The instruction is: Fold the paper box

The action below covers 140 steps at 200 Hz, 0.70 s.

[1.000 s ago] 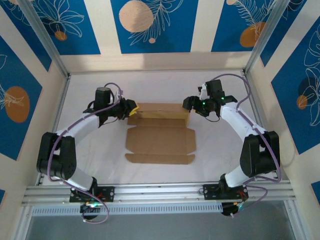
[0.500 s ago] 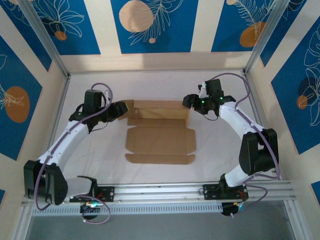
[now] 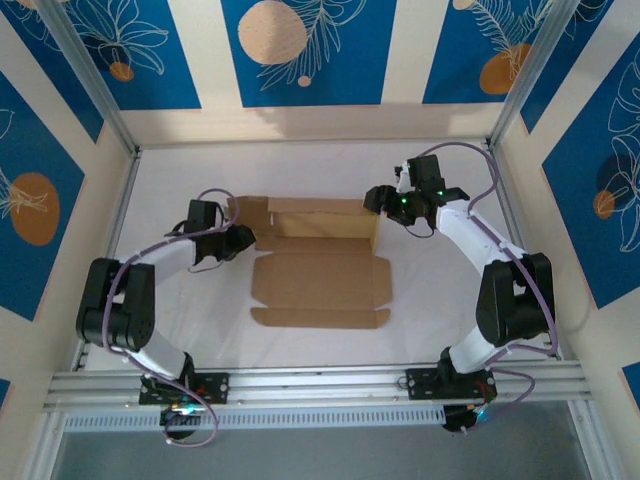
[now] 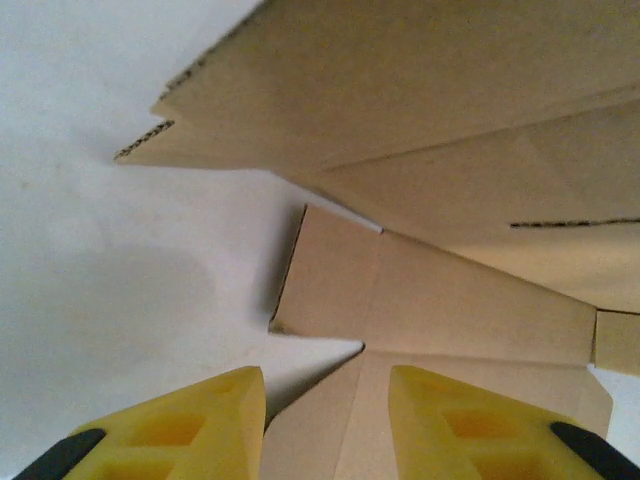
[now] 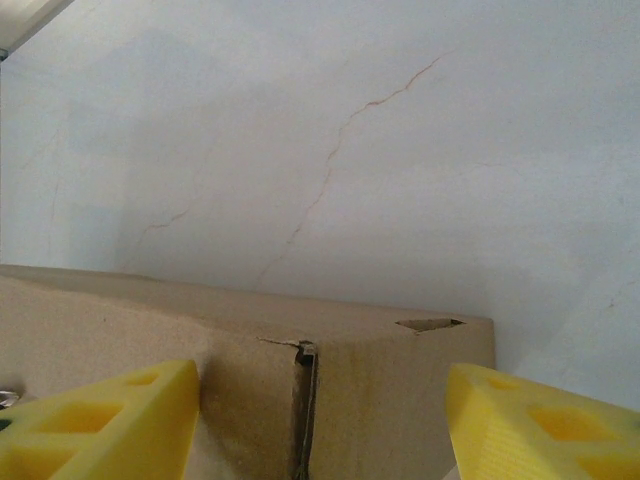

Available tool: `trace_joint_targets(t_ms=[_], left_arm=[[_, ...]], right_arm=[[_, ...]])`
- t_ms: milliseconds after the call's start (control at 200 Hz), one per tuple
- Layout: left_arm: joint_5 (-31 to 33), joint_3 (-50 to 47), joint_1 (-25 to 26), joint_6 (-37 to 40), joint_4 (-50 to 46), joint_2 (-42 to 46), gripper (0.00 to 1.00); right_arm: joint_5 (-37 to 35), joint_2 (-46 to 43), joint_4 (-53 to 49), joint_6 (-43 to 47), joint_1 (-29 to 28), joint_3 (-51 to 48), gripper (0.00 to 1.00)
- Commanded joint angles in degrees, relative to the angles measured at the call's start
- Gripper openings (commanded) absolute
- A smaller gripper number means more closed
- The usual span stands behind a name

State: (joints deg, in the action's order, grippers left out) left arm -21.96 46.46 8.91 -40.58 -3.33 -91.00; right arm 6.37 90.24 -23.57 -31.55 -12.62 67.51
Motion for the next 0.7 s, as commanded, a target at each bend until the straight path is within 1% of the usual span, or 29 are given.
trace_joint_targets(t_ms=[0, 130, 215, 250, 315, 455, 570, 630, 695], left_arm=[[0.6, 2.02, -0.11, -0.32, 5.23, -2.05, 0.38], [0.35, 2.18, 0.58, -1.4, 8.47, -4.82, 0.38], [0.95, 3.16, 1.39, -1.61, 8.22, -6.75, 0.38], [1.54, 3.3, 1.74, -1.48, 8.18, -7.45, 0.4], [3.59, 3.73, 2.21, -0.97, 7.49, -8.32, 0.48], [6.8, 3.46, 2.5, 0.43, 7.74, -9.35, 0.51], [9.41, 2.68, 2.52, 1.61, 8.69, -8.55, 0.53], [9.18, 2.76, 2.52, 2.28, 10.06, -8.65, 0.53], [6.82, 3.06, 2.57, 2.37, 12.61, -9.9, 0.52]], right_arm=[[-1.79, 1.17, -4.64, 1.44, -0.95, -0.51, 0.66], [-1.72, 1.17, -4.37, 1.49, -1.54, -0.62, 0.66], [-1.75, 1.08, -4.42, 1.58, -1.79, -0.47, 0.66], [-1.82, 0.92, -4.41, 1.63, -1.87, -0.44, 0.66], [-1.95, 0.67, -4.53, 1.84, -2.15, -0.5, 0.66], [-1.43, 0.2, -4.16, 1.93, -2.57, -1.04, 0.66], [-1.18, 0.12, -4.1, 2.1, -2.87, -1.24, 0.66], [-0.99, 0.1, -4.05, 2.19, -3.02, -1.32, 0.66], [-0.61, 0.2, -3.95, 2.27, -3.18, -1.29, 0.66]])
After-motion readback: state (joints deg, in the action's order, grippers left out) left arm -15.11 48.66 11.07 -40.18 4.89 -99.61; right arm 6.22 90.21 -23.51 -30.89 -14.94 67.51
